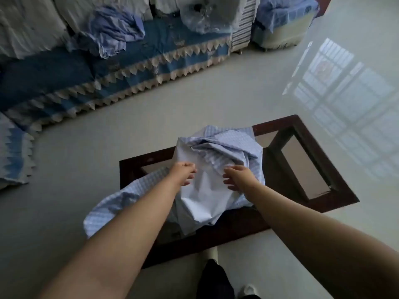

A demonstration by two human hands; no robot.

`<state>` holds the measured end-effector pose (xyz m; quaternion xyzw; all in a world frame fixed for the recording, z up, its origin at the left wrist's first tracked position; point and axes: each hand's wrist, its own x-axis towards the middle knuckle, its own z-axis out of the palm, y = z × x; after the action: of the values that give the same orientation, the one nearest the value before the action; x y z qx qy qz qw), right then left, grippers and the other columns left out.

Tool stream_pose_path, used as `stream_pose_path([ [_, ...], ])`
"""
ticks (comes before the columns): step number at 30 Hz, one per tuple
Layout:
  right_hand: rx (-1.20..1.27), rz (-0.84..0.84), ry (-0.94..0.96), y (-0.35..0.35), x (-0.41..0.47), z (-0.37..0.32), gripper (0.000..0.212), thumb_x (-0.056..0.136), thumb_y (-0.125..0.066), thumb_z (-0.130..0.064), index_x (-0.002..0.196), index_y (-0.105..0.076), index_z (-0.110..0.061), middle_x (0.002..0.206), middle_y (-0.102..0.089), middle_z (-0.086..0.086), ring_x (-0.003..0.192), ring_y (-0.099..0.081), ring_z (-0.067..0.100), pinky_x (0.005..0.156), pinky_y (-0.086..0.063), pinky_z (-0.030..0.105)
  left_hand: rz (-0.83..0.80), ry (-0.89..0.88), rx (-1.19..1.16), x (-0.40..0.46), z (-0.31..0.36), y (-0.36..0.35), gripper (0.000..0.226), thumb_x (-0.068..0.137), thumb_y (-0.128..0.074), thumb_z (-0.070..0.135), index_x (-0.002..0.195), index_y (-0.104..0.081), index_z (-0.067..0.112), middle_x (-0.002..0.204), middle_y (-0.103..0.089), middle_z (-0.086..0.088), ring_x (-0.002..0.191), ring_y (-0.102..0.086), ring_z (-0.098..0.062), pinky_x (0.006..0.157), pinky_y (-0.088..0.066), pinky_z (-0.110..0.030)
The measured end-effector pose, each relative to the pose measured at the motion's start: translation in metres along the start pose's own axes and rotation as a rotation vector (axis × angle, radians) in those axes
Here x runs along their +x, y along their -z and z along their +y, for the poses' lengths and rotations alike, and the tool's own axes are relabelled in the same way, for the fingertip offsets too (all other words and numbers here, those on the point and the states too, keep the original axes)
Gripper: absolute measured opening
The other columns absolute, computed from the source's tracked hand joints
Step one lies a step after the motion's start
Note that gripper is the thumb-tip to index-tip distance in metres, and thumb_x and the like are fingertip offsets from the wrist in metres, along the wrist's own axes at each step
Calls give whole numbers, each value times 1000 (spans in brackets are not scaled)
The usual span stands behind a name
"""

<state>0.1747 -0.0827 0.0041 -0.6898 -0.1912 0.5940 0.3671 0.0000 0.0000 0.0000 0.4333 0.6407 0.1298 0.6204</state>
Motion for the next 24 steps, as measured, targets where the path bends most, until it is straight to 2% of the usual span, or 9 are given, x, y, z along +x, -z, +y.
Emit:
stream_pose_path([
  [4,4,72,-79,-13,50,5,14,92,-55,-19,78,-56,-21,75,-60,1,63,-58,15,60,-46,26,95,138,-100,61,-13,5,13,94,-52,13,82,-49,18,77,-55,-3,59,-47,-12,51,-34,-22],
  [7,1,113,-121,-20,85,14,15,91,-54,-18,77,-56,-20,74,-60,1,62,-58,14,58,-46,24,146,196,-82,105,-14,5,9,92,-56,19,92,-49,15,83,-55,-6,64,-52,-17,56,-42,-26],
  [9,-17,124,-156,-22,104,21,16,90,-55,-18,75,-56,-19,73,-60,1,61,-59,14,57,-45,24,179,186,7,136,-16,5,31,90,-60,24,115,-50,8,109,-58,-13,92,-61,-30,81,-53,-37],
  [11,-42,141,-189,-21,122,31,15,89,-56,-19,74,-56,-19,74,-61,1,62,-59,15,58,-45,24,266,181,145,165,-18,8,61,85,-66,30,136,-39,8,135,-48,-16,120,-51,-35,100,-45,-45],
  [14,-45,176,-227,-20,142,41,13,89,-57,-20,76,-57,-18,77,-63,2,65,-61,16,60,-48,26,373,158,358,196,-20,17,93,79,-69,43,148,-18,7,153,-24,-19,139,-30,-34,112,-30,-41],
  [17,-18,203,-249,-23,154,50,11,89,-57,-21,79,-58,-18,82,-65,4,70,-63,18,63,-50,29,300,200,285,223,-28,24,108,78,-71,44,150,3,10,158,-10,-15,141,-25,-34,112,-28,-42],
  [19,0,201,-256,-28,159,53,8,89,-57,-22,82,-59,-19,84,-66,5,71,-64,18,64,-51,30,248,231,172,234,-36,28,105,80,-72,39,151,1,11,156,-20,-14,138,-32,-34,107,-34,-42],
  [21,-15,189,-249,-34,161,54,5,89,-58,-23,85,-57,-20,88,-66,5,73,-64,18,65,-51,30,222,200,213,239,-44,32,83,81,-71,34,146,-26,9,146,-40,-16,129,-44,-34,102,-40,-41],
  [24,-78,197,-202,-41,163,52,3,88,-59,-22,89,-56,-22,96,-65,6,75,-62,15,63,-49,27,183,114,386,233,-53,36,34,86,-64,24,114,-62,4,115,-65,-17,104,-60,-32,84,-46,-34],
])
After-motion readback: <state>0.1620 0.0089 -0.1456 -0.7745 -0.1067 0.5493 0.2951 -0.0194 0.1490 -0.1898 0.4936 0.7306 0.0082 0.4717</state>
